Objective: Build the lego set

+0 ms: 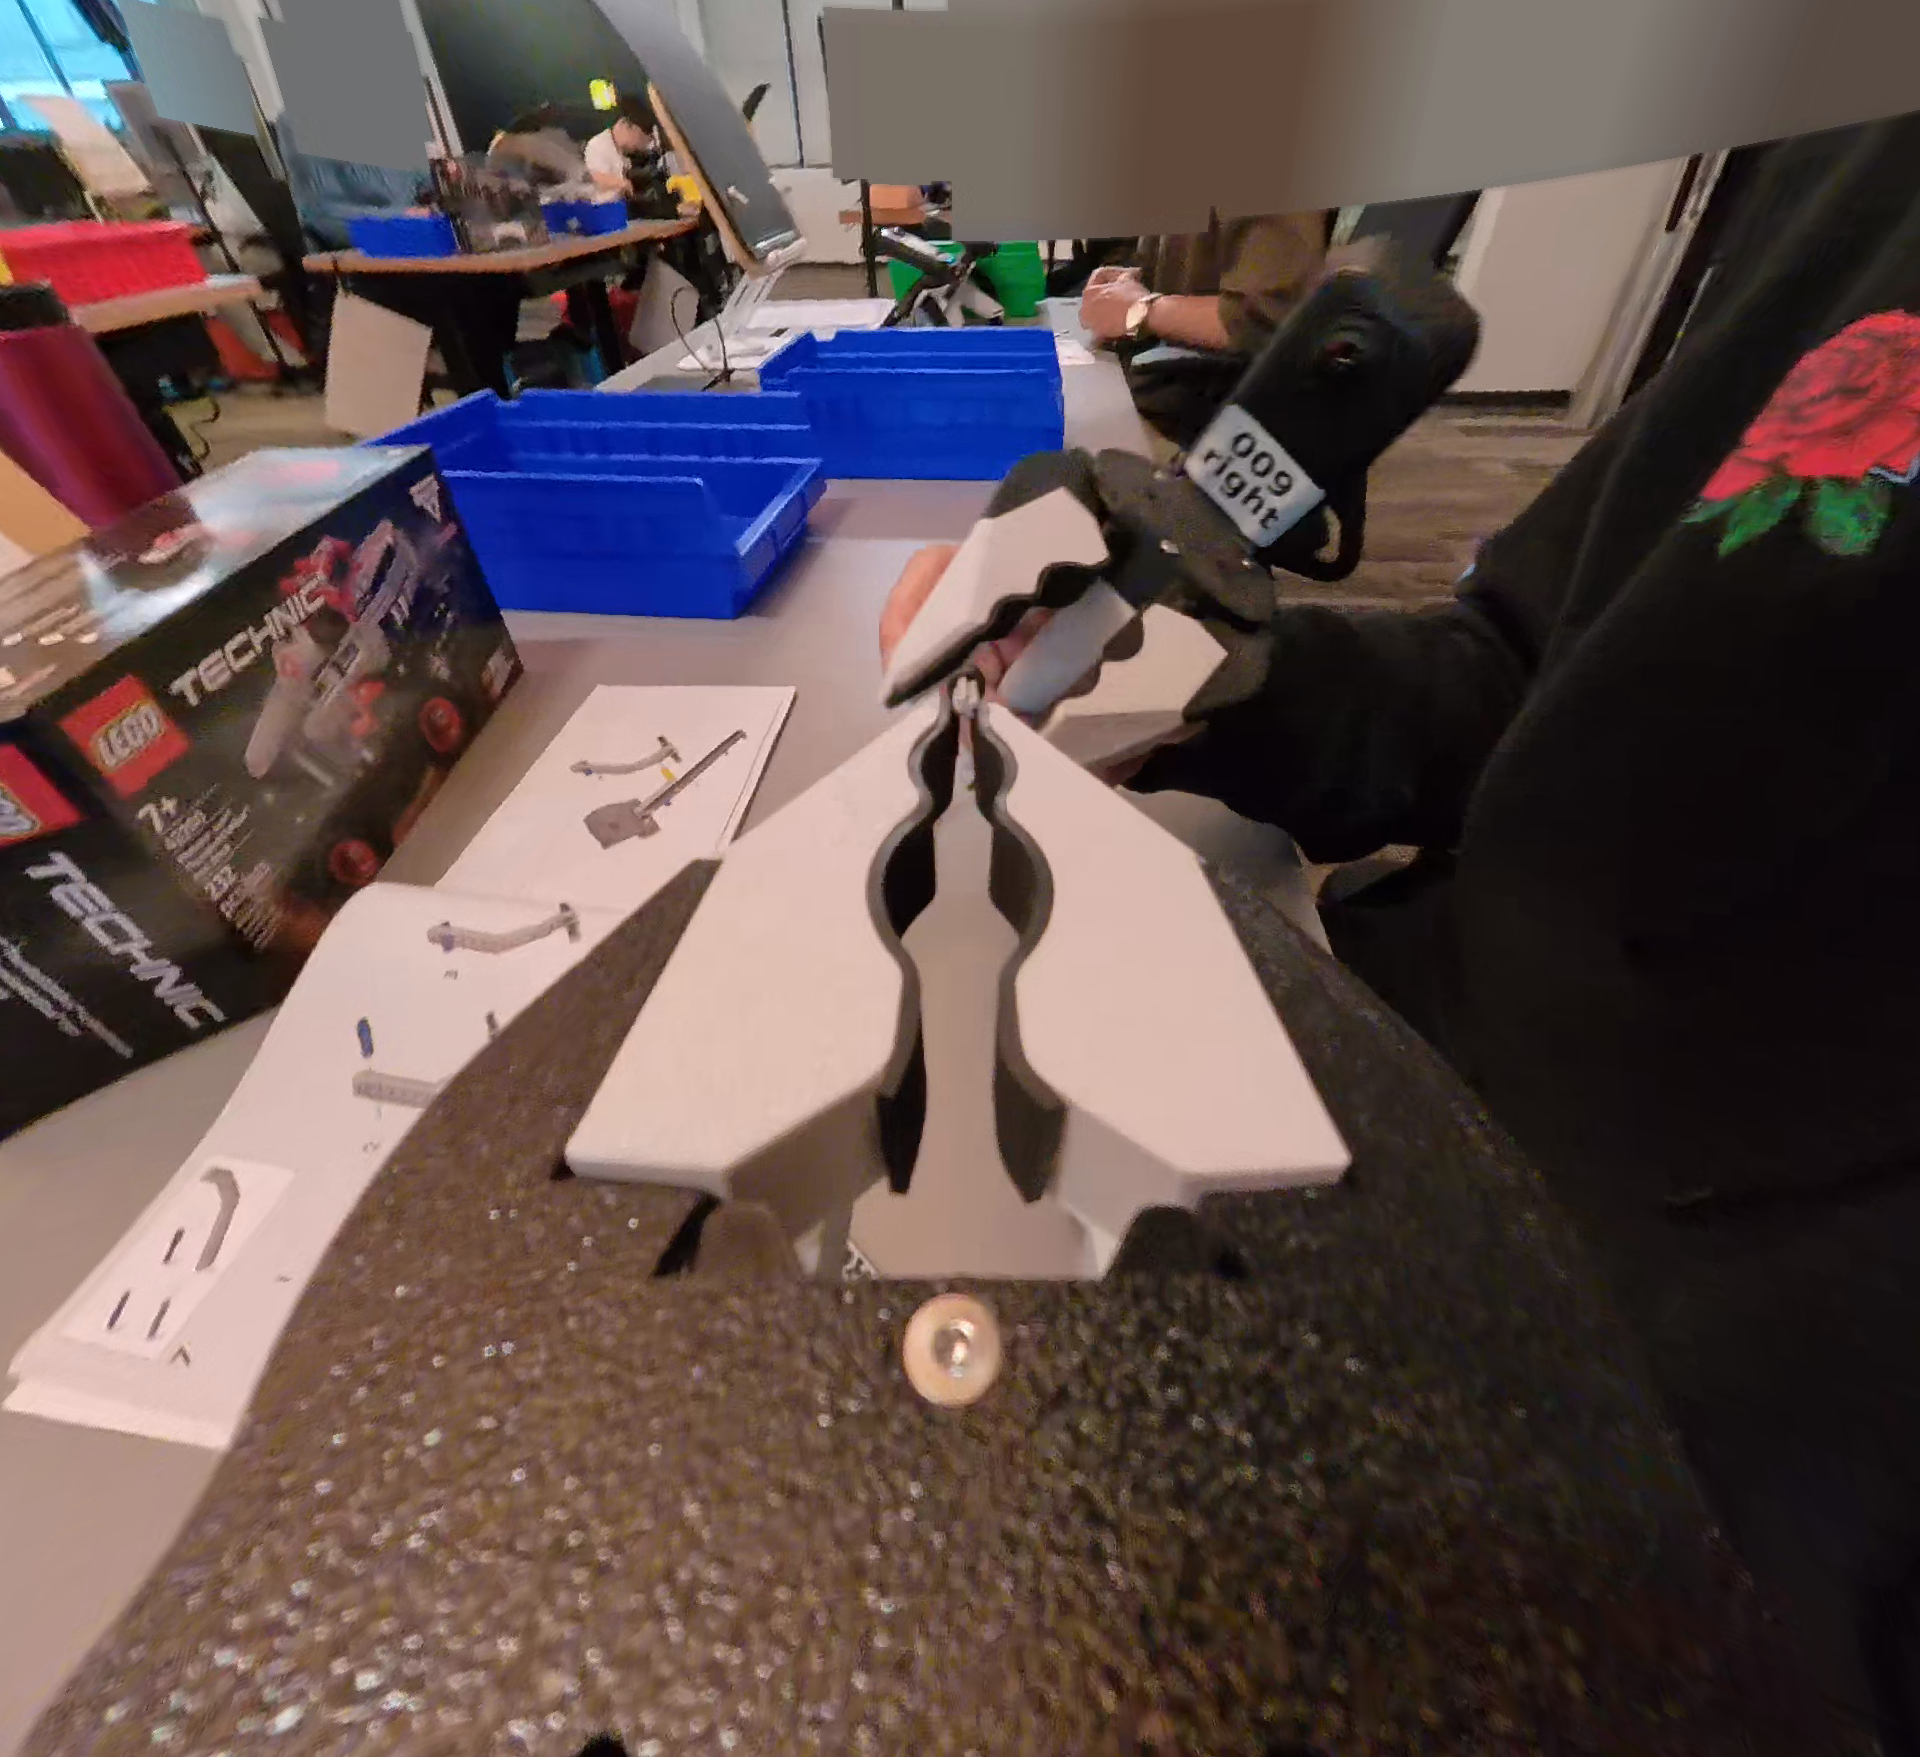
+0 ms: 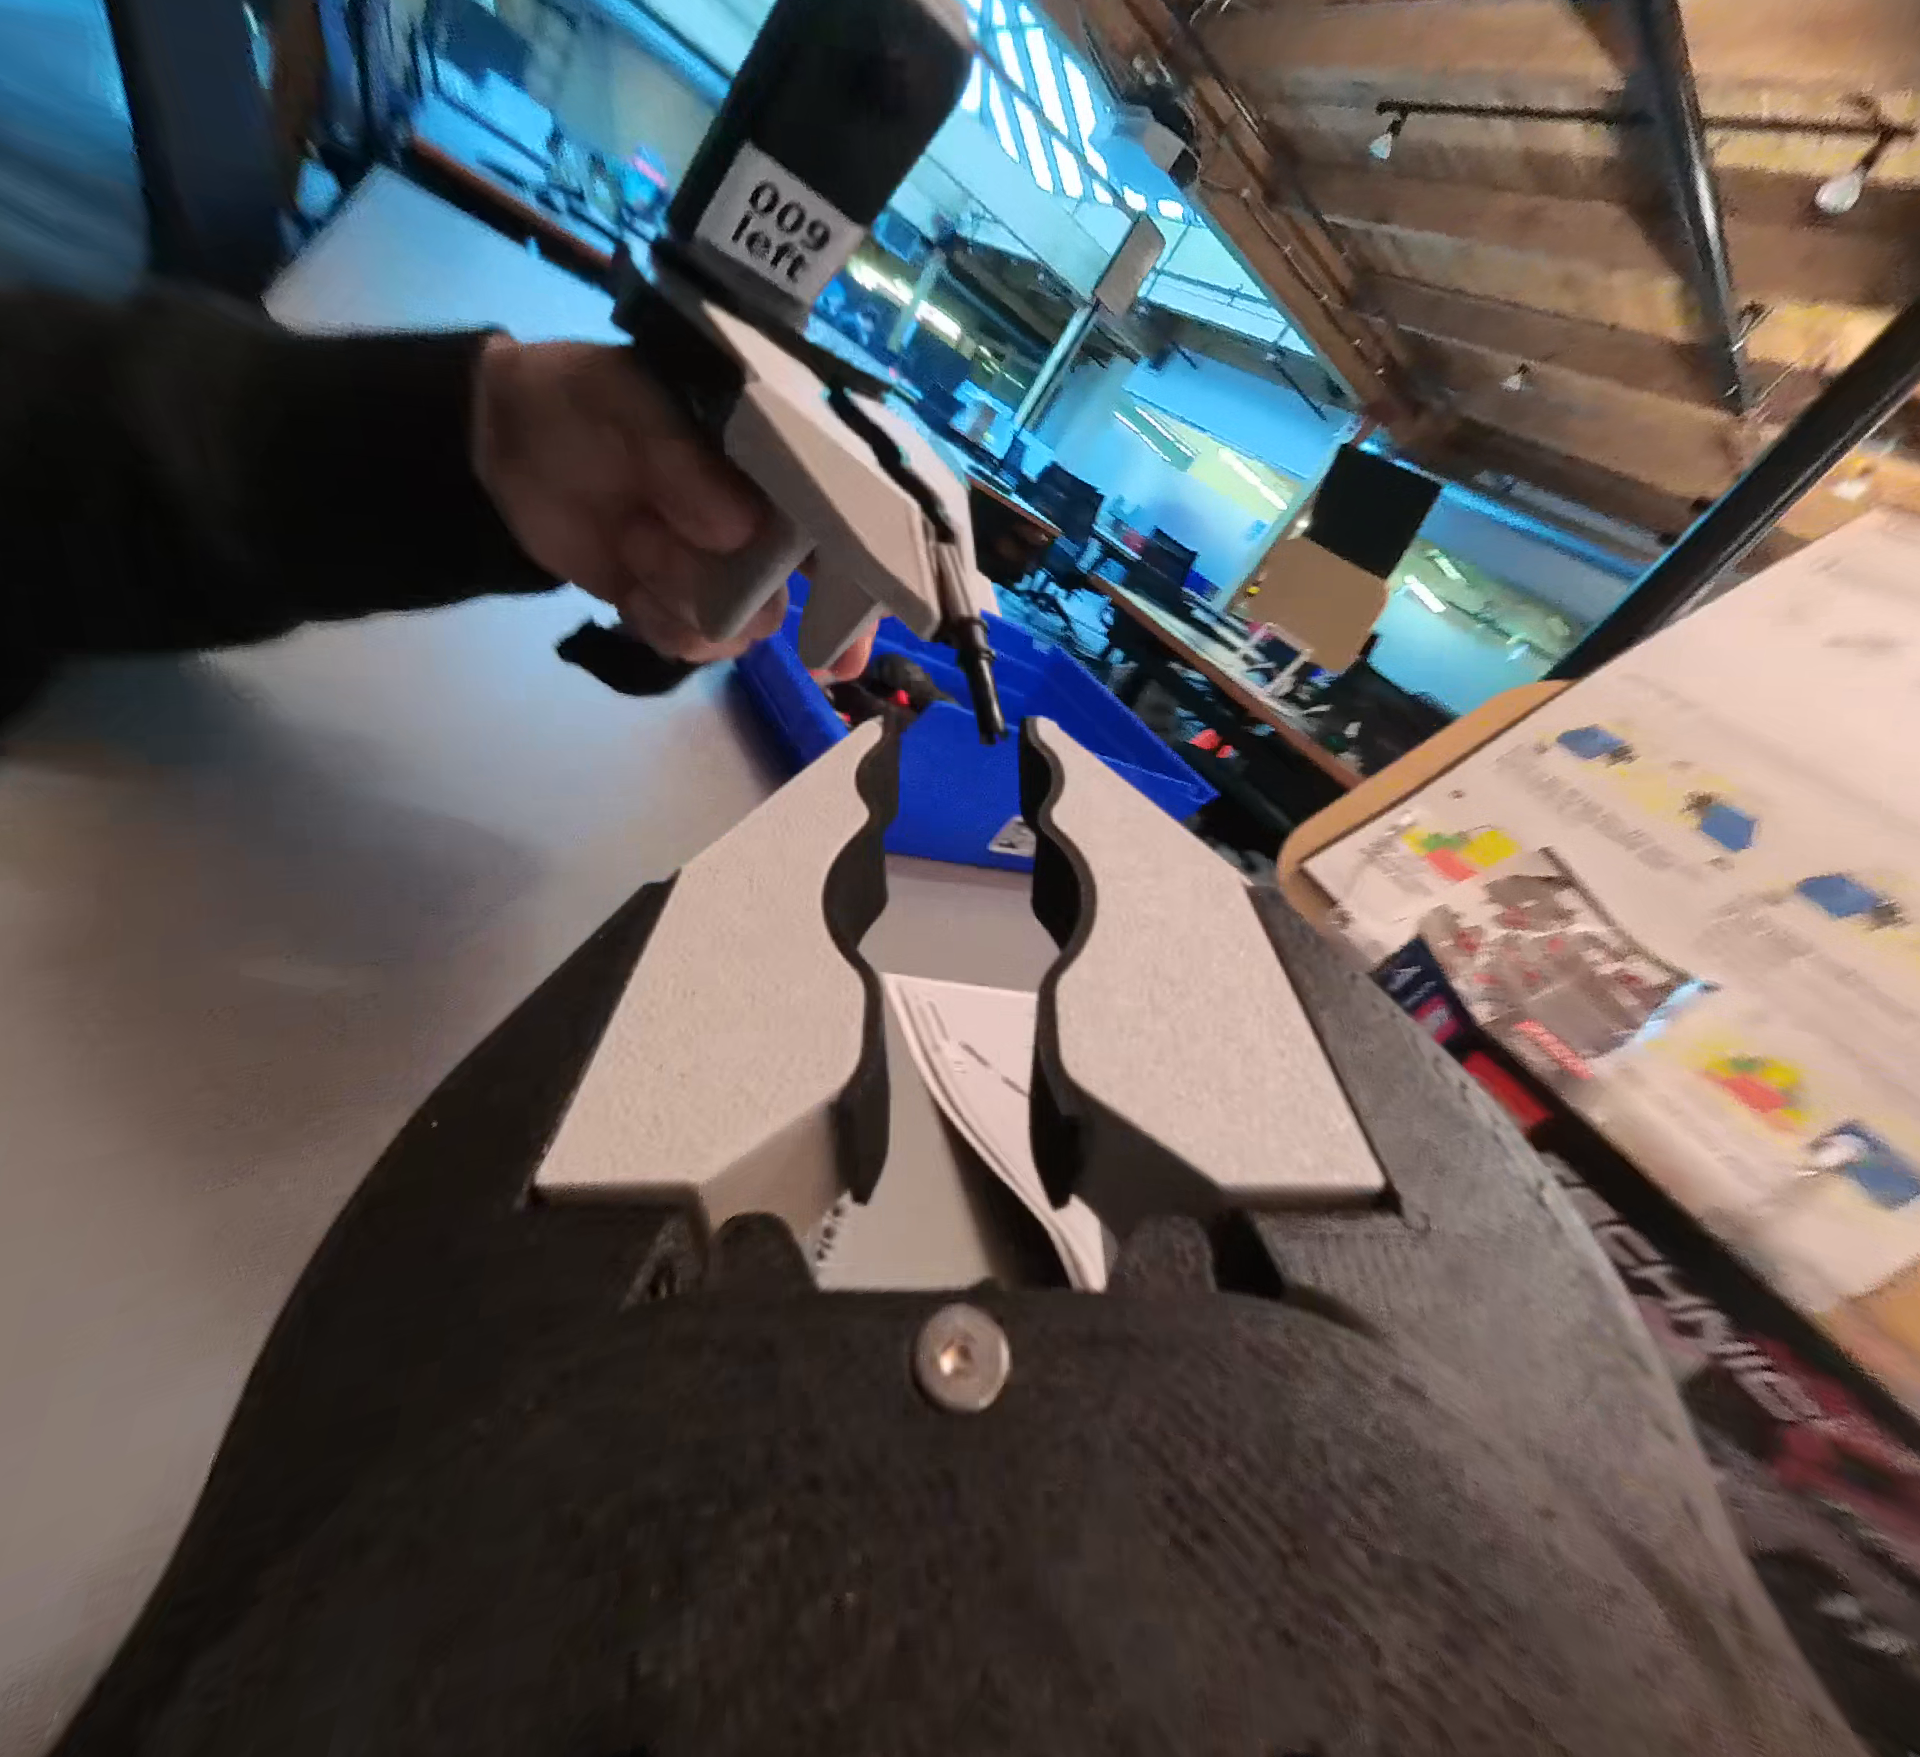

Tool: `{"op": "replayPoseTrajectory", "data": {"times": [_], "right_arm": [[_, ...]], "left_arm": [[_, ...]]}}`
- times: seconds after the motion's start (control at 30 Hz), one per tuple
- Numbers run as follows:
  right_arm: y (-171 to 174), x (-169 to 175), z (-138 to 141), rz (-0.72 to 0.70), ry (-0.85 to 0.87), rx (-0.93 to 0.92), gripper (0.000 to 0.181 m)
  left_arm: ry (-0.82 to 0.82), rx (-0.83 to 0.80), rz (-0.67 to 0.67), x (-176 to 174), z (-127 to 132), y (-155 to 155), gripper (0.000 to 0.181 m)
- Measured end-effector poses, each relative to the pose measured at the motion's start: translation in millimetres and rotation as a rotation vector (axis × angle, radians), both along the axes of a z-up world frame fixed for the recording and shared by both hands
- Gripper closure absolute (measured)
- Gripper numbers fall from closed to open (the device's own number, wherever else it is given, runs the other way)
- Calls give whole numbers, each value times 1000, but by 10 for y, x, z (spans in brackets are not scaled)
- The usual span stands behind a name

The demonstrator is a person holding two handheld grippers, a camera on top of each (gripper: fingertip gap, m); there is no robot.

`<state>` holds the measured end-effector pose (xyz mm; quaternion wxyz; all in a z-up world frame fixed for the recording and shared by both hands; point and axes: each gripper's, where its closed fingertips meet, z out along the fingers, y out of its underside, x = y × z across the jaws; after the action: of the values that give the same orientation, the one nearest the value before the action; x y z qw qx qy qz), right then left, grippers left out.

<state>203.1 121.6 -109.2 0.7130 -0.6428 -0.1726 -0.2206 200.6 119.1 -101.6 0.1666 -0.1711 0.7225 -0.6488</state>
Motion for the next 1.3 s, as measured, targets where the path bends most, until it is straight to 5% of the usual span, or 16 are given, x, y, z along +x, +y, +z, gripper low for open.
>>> {"op": "replayPoseTrajectory", "data": {"times": [0.23,0.3,0.53,0.87,1.3], "right_arm": [[62,35,-65,-100,-109,-52,161],[59,71,-64,-131,-124,-50,175],[80,117,-168,-145,-128,-137,179],[115,47,-316,8,93,-188,180],[169,17,-464,14,105,-261,180]], "left_arm": [[105,-1,27,72,-106,19,181],[120,5,17,69,-139,7,181],[65,73,45,111,-225,35,179],[-48,175,33,30,-250,92,177],[-28,270,7,19,-407,107,179]]}}
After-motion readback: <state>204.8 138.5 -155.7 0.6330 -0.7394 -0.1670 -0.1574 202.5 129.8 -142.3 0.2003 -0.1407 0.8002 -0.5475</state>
